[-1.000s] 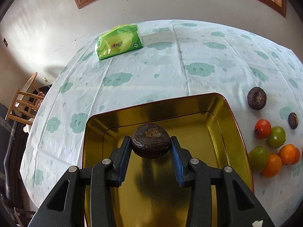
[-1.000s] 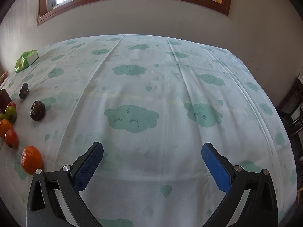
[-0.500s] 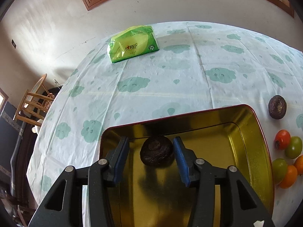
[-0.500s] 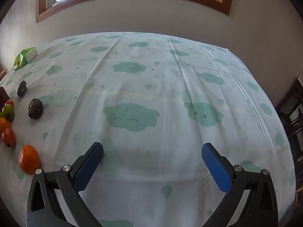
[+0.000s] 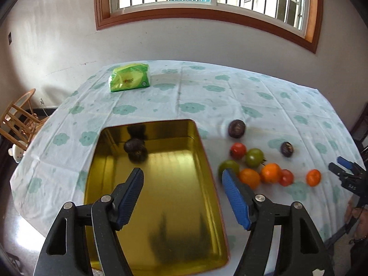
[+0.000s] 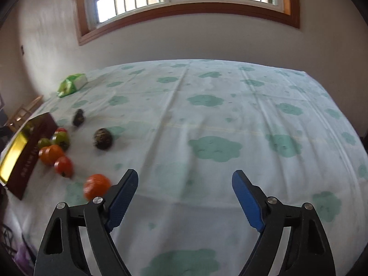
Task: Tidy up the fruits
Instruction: 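Open the left gripper to drop the passion fruit into the tray, then carry the tangerine over the tray and release it with the right gripper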
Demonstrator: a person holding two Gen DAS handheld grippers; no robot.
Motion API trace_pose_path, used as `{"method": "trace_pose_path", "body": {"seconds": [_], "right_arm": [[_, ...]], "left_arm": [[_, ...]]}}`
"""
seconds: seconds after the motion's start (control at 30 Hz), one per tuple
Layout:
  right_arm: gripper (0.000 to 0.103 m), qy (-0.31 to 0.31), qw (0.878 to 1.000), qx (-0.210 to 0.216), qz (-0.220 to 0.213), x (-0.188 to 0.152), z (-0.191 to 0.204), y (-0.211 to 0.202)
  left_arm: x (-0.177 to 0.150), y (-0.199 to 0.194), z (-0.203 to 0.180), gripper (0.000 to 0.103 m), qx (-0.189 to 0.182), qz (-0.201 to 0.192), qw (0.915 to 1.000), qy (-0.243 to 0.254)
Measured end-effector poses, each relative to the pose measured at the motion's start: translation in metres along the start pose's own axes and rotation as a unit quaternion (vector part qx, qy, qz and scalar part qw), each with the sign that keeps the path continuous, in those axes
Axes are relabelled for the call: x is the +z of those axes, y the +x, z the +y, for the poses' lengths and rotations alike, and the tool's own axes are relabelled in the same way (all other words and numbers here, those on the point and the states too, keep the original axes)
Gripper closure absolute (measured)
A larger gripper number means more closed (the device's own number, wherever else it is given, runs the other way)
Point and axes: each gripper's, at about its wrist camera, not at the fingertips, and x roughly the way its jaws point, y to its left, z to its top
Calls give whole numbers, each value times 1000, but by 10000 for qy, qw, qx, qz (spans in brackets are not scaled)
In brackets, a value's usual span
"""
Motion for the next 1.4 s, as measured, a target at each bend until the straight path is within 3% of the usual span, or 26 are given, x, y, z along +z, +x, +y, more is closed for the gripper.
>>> {"method": "trace_pose_path", "body": {"seconds": [0.17, 0.33, 0.43, 0.47, 0.53, 0.63, 0.77, 0.87, 1.0, 1.23, 1.4], "right_arm": [[20, -881, 9944, 576, -6, -2, 64, -13], [23, -1185, 9907, 606, 278, -3, 84, 5], [35, -1255, 9880, 657, 623, -4, 86, 26], [49, -1254, 9868, 662, 780, -5, 86, 34], [66, -1178, 9873, 622, 870, -7, 85, 38], [66, -1089, 9884, 505, 933, -6, 91, 29], [66, -914, 9874, 1218, 432, 0, 112, -19], [66, -1177, 9826, 1401, 316, 7, 146, -38], [66, -1433, 9716, 1874, 169, 22, 190, -53], [66, -1940, 9502, 2435, 112, 49, 265, -46], [66, -2147, 9373, 2706, 458, 61, 307, -13]], "left_arm": [[-27, -13, -13, 35, -418, 154, 9989, -165], [-39, -23, -14, 34, -353, 89, 9991, -207], [-43, -32, -10, 27, -251, -35, 9994, -228], [-44, -35, -8, 26, -242, -81, 9994, -244], [-46, -38, -5, 25, -192, -149, 9994, -262], [-49, -40, 0, 25, -283, -204, 9988, -340], [-52, -40, 2, 24, -317, -254, 9983, -422], [-54, -40, 5, 24, -445, -180, 9977, -483], [-59, -49, 10, 24, -79, -201, 9990, -380], [-67, -59, 34, 22, 58, -237, 9985, -499], [-72, -59, 49, 20, 182, -120, 9983, -544]]}}
